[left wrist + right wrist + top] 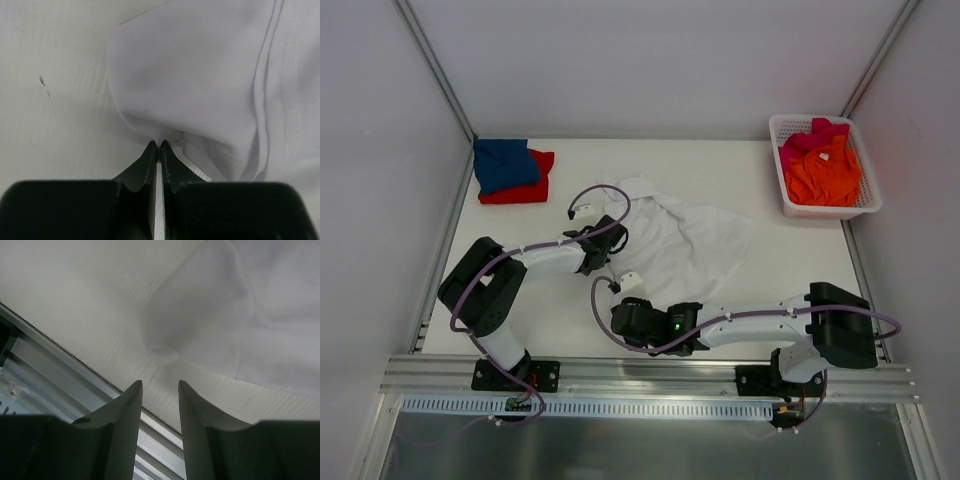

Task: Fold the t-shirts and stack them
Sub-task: Flatten the tshirt out

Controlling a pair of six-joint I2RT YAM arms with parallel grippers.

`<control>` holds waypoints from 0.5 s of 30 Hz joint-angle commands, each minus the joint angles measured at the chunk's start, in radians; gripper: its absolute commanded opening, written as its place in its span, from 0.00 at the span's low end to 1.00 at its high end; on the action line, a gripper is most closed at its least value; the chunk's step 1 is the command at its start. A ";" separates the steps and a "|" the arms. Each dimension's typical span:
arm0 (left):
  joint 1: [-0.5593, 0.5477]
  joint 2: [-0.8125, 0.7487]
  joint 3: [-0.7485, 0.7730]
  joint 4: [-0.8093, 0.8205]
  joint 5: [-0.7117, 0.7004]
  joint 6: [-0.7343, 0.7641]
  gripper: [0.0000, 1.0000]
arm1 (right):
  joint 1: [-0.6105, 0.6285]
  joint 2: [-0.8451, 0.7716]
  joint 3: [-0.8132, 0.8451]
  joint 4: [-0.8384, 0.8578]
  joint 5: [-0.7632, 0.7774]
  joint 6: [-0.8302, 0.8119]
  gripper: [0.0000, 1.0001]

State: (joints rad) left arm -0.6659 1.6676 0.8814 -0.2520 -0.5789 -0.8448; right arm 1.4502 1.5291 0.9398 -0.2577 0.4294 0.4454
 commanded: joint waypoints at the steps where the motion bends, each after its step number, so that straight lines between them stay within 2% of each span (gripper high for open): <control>1: 0.009 0.000 -0.030 -0.062 0.007 0.015 0.00 | 0.007 0.003 0.048 0.003 0.039 -0.022 0.39; 15: 0.009 -0.002 -0.016 -0.061 0.013 0.024 0.00 | 0.121 0.058 0.047 0.057 0.011 0.081 0.37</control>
State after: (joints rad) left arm -0.6659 1.6676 0.8814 -0.2516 -0.5789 -0.8440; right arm 1.5448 1.5600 0.9466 -0.2276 0.4339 0.4847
